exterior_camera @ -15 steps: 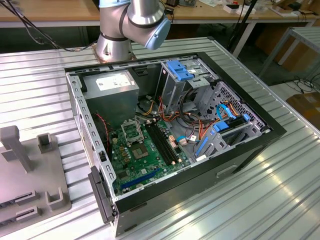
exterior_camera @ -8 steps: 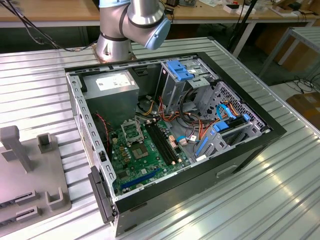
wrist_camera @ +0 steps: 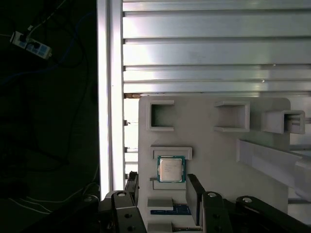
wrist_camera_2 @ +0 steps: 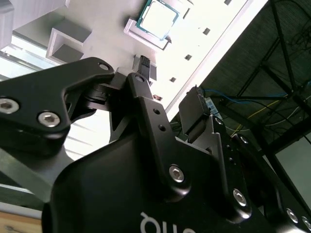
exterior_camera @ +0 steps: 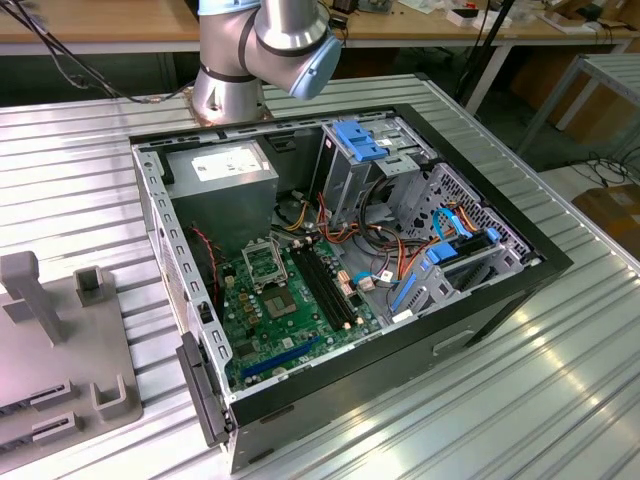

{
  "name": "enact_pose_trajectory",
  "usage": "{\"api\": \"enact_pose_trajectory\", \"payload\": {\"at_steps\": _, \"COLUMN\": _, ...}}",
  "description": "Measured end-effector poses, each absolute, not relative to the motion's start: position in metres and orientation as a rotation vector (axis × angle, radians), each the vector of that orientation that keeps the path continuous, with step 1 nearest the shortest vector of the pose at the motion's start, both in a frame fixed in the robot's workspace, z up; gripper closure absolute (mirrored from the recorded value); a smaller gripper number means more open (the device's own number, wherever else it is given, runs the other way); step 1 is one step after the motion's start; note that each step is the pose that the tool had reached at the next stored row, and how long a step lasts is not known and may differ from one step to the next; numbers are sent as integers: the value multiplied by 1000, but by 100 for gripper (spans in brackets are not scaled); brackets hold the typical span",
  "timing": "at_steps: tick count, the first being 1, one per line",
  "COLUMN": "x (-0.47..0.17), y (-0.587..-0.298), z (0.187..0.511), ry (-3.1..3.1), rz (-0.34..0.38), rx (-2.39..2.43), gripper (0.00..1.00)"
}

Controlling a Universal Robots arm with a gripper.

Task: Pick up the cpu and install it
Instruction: 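Pick up the cpu and move it towards the insertion slot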

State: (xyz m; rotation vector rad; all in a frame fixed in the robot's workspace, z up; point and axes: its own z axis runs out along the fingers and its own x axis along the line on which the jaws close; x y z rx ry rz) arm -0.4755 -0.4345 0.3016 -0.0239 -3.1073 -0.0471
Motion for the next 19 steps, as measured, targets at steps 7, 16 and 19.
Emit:
{"api": "enact_pose_trajectory", "payload": {"at_steps": 7, "x": -476, "y": -434, "z": 302, "ry": -3107, "rz": -47, "rx": -24, "gripper": 48}}
{"api": "enact_pose_trajectory", "payload": {"at_steps": 16, "x": -476, "y": -440, "z": 295, "ry": -3108, "rz": -35, "rx": -28, "gripper": 48}}
{"api": "enact_pose_trajectory", "payload": {"at_steps": 19, "x": -474, "y": -441, "z": 291, "ry": -3107, "rz": -29, "rx": -28, "gripper": 48}}
